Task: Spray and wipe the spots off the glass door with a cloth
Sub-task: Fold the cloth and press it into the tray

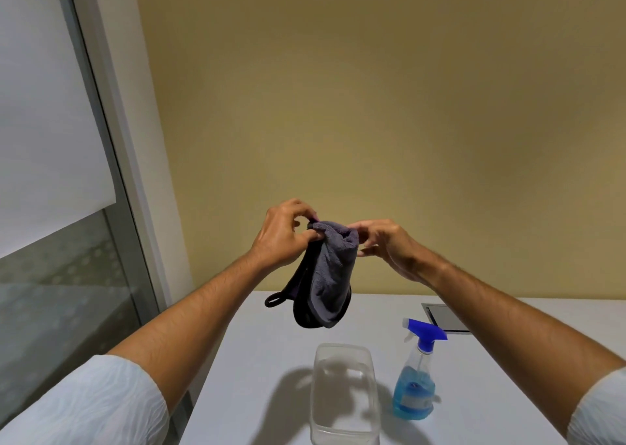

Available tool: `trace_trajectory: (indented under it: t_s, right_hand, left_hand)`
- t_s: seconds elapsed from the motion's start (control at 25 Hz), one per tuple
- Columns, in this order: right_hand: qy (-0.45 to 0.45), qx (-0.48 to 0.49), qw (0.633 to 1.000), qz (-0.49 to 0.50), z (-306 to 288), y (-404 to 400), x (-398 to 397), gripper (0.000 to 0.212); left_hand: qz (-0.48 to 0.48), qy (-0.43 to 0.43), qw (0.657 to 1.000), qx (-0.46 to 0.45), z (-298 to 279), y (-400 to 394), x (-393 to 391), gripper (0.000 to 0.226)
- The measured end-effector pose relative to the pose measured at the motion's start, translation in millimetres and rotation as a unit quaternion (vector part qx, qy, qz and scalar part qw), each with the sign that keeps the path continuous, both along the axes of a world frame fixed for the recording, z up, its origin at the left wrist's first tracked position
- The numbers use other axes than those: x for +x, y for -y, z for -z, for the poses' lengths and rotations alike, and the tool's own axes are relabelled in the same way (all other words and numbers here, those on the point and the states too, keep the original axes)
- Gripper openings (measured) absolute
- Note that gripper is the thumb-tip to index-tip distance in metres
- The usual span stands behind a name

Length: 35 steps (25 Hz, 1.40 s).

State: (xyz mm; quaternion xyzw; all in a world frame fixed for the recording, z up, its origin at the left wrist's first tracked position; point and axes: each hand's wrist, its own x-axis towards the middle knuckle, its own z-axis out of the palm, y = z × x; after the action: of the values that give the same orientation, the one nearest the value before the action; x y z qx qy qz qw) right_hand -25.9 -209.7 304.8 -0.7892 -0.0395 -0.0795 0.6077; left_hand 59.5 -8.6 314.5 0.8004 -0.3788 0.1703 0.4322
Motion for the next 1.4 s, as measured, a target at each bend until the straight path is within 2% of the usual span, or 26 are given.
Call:
trace_trajectory:
  t_s: [0.2,0.32,0.44,0.72,0.88,0.96,1.04,1.24,1.4]
  right_hand:
    - [-0.018,-0.098,0.995,-0.018,36.7,40.0,-1.4,0.037]
    - [-0.019,-0.162,0.987,-0.007,55.0,52.4,1.4,0.045]
    - [-0.015,-0.147,0.989,-0.005,64.9,58.0,6.4,0.052]
    - [0.013,-0.129,0.992,-0.006,72.2,75.2,15.6,0.018]
    - [0.014,-0.158,0.987,-0.006,60.5,86.2,19.1,0.01]
    - [0.015,-0.186,0.982,-0.008,55.8,88.2,21.3,0.007]
    - [0.011,-0.219,0.976,-0.013,51.4,89.4,23.6,0.006]
    - [-0.003,-0.286,0.957,-0.043,43.0,90.9,28.6,0.006]
    - [-0.01,-0.317,0.947,-0.059,40.1,87.4,31.1,0.005]
  left_hand:
    - [-0.027,-0.044,0.997,-0.049,-5.4,16.9,6.2,0.021]
    - [-0.035,-0.079,0.994,-0.071,-3.6,27.6,8.2,0.02]
    - [-0.047,-0.104,0.989,-0.094,1.6,39.3,9.0,0.019]
    - [-0.08,-0.132,0.98,-0.123,17.2,43.7,19.0,0.017]
    - [-0.091,-0.159,0.974,-0.135,30.7,35.6,21.8,0.017]
    - [-0.094,-0.181,0.972,-0.119,38.5,29.7,21.9,0.014]
    - [-0.092,-0.187,0.976,-0.066,44.2,22.6,22.0,0.015]
    - [-0.065,-0.169,0.979,0.094,46.7,13.4,18.6,0.051]
    - [-0.026,-0.141,0.981,0.13,43.3,17.3,16.4,0.054]
